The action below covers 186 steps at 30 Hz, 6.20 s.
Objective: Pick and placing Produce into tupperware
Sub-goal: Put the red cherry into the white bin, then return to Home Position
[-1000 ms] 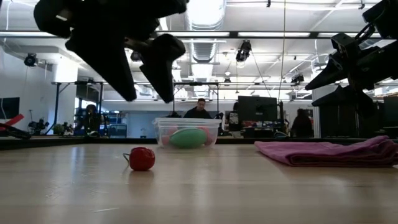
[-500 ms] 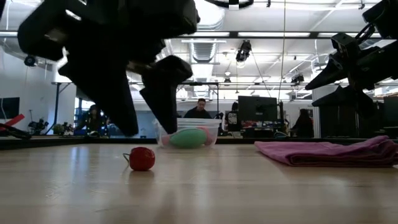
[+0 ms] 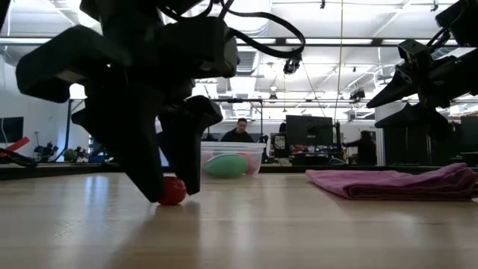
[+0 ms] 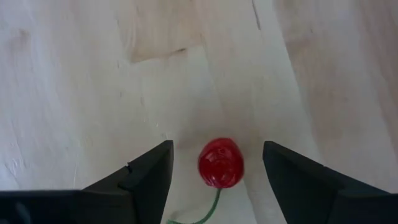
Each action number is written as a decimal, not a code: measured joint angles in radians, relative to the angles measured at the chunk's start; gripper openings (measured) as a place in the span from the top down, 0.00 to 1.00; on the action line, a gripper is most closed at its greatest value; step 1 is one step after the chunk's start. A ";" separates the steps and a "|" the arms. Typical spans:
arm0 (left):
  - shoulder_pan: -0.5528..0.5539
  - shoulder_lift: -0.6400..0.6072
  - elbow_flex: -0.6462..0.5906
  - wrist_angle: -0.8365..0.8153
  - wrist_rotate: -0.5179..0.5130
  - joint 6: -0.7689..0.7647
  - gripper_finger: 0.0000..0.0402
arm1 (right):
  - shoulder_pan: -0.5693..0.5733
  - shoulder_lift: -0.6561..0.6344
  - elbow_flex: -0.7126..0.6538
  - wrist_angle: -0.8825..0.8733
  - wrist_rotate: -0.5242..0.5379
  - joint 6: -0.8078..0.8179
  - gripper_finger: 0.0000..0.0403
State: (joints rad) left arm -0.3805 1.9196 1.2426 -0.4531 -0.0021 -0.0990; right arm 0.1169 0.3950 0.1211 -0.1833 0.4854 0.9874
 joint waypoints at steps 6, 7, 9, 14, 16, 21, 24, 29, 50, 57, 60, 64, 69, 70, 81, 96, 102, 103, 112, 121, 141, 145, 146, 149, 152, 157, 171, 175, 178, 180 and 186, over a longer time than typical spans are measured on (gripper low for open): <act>0.000 0.001 -0.004 0.000 -0.003 0.000 0.42 | 0.000 0.000 0.000 0.000 -0.002 0.000 0.46; 0.000 0.001 -0.006 -0.001 -0.003 0.000 0.43 | 0.000 0.000 0.000 0.000 -0.002 0.000 0.46; 0.000 0.001 -0.006 -0.001 -0.003 0.000 0.45 | 0.000 0.000 0.000 0.000 -0.002 0.000 0.46; 0.000 0.001 -0.008 -0.001 -0.003 0.000 0.55 | 0.000 0.000 0.000 0.000 -0.002 0.003 0.46; 0.000 0.001 -0.008 -0.002 -0.003 0.000 0.59 | 0.000 0.000 0.000 0.000 -0.008 0.004 0.46; 0.000 0.001 -0.008 -0.004 -0.002 0.000 0.68 | 0.000 0.000 0.000 0.000 -0.019 0.004 0.46; 0.000 0.001 -0.008 -0.008 0.000 0.000 0.72 | 0.000 0.000 0.000 0.000 -0.019 0.008 0.46; 0.000 0.001 -0.008 -0.009 0.008 0.000 0.76 | 0.000 0.000 0.000 0.000 -0.019 0.007 0.46; 0.319 -0.234 0.021 -0.226 -0.228 -0.040 0.78 | 0.000 0.000 0.000 0.000 -0.018 0.004 0.46; 0.607 -0.358 0.019 -0.206 -0.349 0.001 0.77 | 0.000 0.000 0.000 -0.002 -0.018 0.000 0.46; 0.700 -0.354 0.019 -0.198 -0.295 0.004 0.72 | 0.000 0.000 0.000 -0.002 -0.014 -0.001 0.46; 0.755 -0.308 0.017 -0.176 -0.213 0.005 0.62 | 0.000 0.001 0.000 -0.002 -0.013 -0.003 0.46; 0.752 -0.269 0.022 -0.180 -0.209 0.003 0.49 | 0.000 0.001 0.000 0.000 -0.013 0.001 0.46; 0.746 -0.269 0.026 -0.177 -0.209 0.002 0.48 | 0.000 0.001 0.000 0.000 -0.013 0.003 0.46; 0.673 -0.512 0.087 -0.241 -0.014 -0.247 0.44 | -0.004 0.000 0.000 0.037 0.031 0.272 0.46; 0.441 -0.802 0.002 0.152 -0.007 -0.395 0.44 | 0.020 -0.005 0.004 0.926 -0.543 -0.421 0.46; 0.350 -0.781 -0.243 0.556 -0.006 -0.454 0.44 | 0.020 -0.006 -0.001 0.725 -0.468 -0.154 0.46; 0.341 -0.782 -0.290 0.617 -0.007 -0.470 0.44 | 0.023 0.004 -0.001 0.735 -0.501 -0.188 0.46; 0.379 -1.017 -0.532 0.813 0.011 -0.389 0.44 | -0.055 0.004 0.276 0.270 -0.726 -0.483 0.46; 0.482 -1.397 -0.567 0.366 -0.059 -0.310 0.44 | -0.261 -0.043 0.517 -0.120 -0.709 -0.661 0.46; 0.484 -1.891 -1.062 0.495 -0.086 -0.341 0.44 | -0.401 -0.363 0.111 0.244 -0.669 -0.547 0.46; 0.486 -1.858 -1.076 0.433 -0.114 -0.388 0.44 | -0.401 -0.369 0.034 0.366 -0.632 -0.524 0.46; 0.486 -1.866 -1.088 0.394 -0.119 -0.392 0.44 | -0.401 -0.372 0.006 0.406 -0.630 -0.514 0.46; 0.486 -1.871 -1.132 0.377 -0.144 -0.394 0.44 | -0.401 -0.382 -0.080 0.483 -0.577 -0.482 0.46; 0.486 -1.893 -1.176 0.348 -0.197 -0.394 0.44 | -0.401 -0.384 -0.111 0.435 -0.512 -0.452 0.46; 0.486 -1.867 -1.196 0.409 -0.243 -0.350 0.44 | -0.401 -0.364 -0.110 0.280 -0.436 -0.406 0.46; 0.486 -1.798 -1.204 0.427 -0.240 -0.283 0.44 | -0.401 -0.302 -0.110 0.194 -0.438 -0.402 0.46; 0.486 -1.781 -1.204 0.427 -0.239 -0.283 0.44 | -0.401 -0.301 -0.110 0.194 -0.438 -0.402 0.46; 0.486 -1.771 -1.204 0.428 -0.239 -0.283 0.44 | -0.401 -0.301 -0.110 0.193 -0.439 -0.403 0.46; 0.486 -1.763 -1.204 0.427 -0.239 -0.282 0.44 | -0.401 -0.301 -0.110 0.193 -0.438 -0.404 0.46; 0.486 -1.743 -1.204 0.428 -0.239 -0.282 0.44 | -0.401 -0.301 -0.110 0.193 -0.439 -0.404 0.46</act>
State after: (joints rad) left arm 0.1051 0.1761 0.0385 -0.0254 -0.2413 -0.3813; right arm -0.2844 0.0944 0.0109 0.0101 0.0468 0.5838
